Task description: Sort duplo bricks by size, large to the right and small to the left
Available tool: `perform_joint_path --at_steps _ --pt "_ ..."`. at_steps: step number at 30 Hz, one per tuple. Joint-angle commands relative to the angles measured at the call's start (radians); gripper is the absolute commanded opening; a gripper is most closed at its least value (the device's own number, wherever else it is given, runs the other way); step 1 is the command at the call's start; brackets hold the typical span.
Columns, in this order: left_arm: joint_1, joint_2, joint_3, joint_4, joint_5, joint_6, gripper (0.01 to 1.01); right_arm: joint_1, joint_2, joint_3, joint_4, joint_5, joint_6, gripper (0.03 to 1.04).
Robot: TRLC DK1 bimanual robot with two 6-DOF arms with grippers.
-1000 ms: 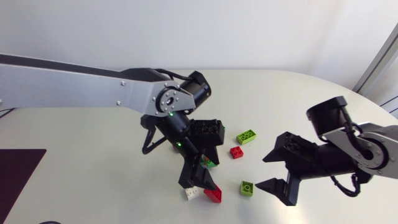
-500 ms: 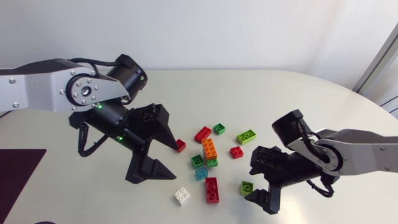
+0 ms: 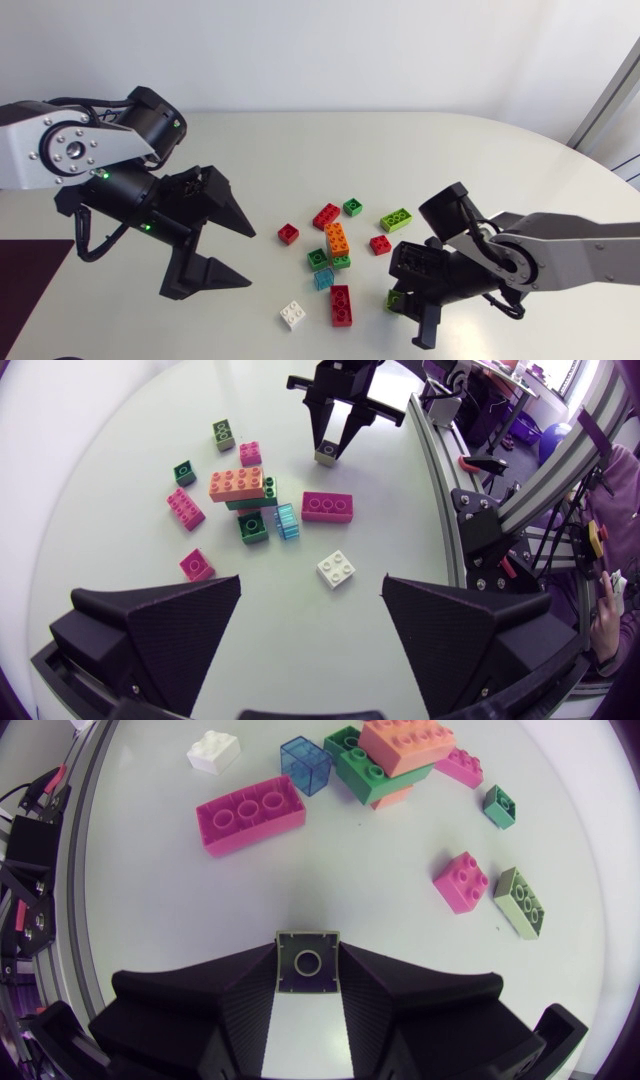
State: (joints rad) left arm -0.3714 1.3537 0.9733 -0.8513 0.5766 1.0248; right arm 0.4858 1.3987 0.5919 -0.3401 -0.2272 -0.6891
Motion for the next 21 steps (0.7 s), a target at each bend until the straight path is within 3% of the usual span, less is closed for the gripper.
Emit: perform_joint_path --at_steps 1,5,12,13,15,16,21 --pt "0.025 -0.03 -0.033 -0.015 0.016 0.034 0.985 0.046 -0.046 0.036 -0.036 0.008 0.048 0.17" --pt "0.057 -0.051 -0.056 -0.02 0.016 0.046 0.985 0.174 -0.033 0.152 -0.099 0.008 0.115 0.17" --pt "0.138 -0.12 -0.107 -0.052 0.032 0.083 0.985 0.353 0.166 0.362 -0.105 0.002 0.178 0.2" --pt "0.14 -0.126 -0.11 -0.054 0.032 0.083 0.985 0.366 0.195 0.388 -0.1 0.0 0.186 0.29" --pt "0.14 -0.134 -0.11 -0.057 0.032 0.083 0.985 0.378 0.238 0.428 -0.105 0.0 0.194 0.84" --pt "0.135 -0.134 -0.105 -0.057 0.032 0.078 0.985 0.379 0.246 0.434 -0.105 -0.003 0.197 1.02" --pt "0.04 -0.073 -0.068 -0.029 0.034 0.031 0.985 0.367 0.154 0.355 -0.094 -0.012 0.204 1.0"
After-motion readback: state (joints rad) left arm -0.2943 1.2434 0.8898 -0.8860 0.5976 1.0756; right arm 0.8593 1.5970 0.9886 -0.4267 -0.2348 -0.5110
